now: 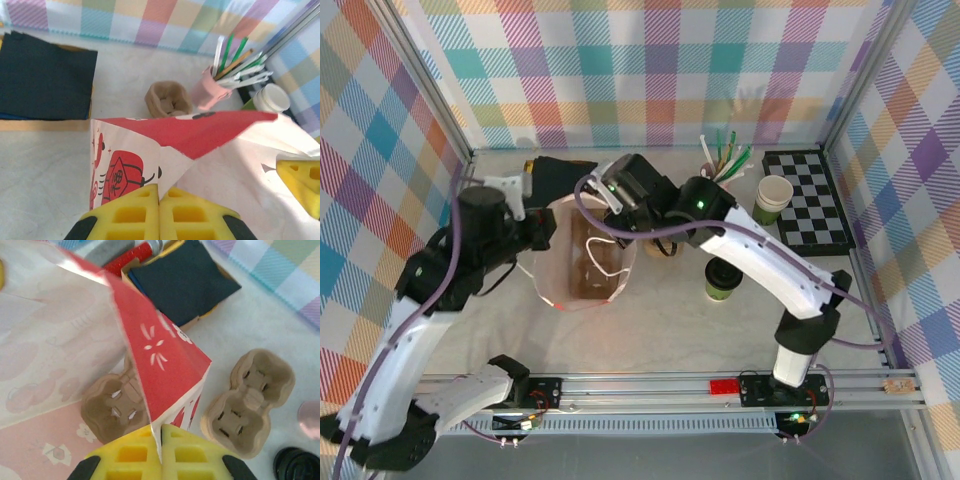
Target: Pack the takeout coffee
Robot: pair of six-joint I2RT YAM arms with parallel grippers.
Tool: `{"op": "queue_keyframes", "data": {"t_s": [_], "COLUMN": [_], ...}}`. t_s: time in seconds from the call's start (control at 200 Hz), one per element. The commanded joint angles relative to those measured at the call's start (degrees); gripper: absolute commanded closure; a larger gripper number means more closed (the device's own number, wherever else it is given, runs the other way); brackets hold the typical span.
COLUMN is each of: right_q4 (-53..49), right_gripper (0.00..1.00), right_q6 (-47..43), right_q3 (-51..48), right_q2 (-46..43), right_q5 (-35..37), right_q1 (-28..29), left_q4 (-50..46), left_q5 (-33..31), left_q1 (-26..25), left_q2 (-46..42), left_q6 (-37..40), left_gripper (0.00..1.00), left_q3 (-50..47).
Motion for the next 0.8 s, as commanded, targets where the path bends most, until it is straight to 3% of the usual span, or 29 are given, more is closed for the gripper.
{"op": "queue_keyframes", "data": {"t_s": [0.0, 0.33, 0.645, 0.795], "right_q4": [10.9, 26.6, 23.8, 17.8], "right_gripper": [1.00, 1.00, 1.00, 0.95], "right_q6": [-3.6, -7.0, -7.5, -5.3], "right_q3": [-5.6, -20.3, -18.0, -15.0], "right_q2": [-4.1, -12.0, -10.8, -9.7], "right_q5": [4.8, 4.7, 6.6, 6.6], "right_q1": [-0.2, 1.8, 3.4, 3.4], "left_q4": [6.1, 10.3, 9.1, 7.8], "left_q5": [-2.3, -5.1, -4.6, -0.5], "left_q1": [-0.9, -5.0, -5.7, -5.7], "left_q2": [-3.9, -13.3, -11.9, -8.0], "left_q6": [-1.8, -3.1, -3.5, -5.6], "left_gripper": [1.00, 1.00, 1.00, 1.00], "left_q3": [-4.2, -12.4, -10.4, -8.8]}}
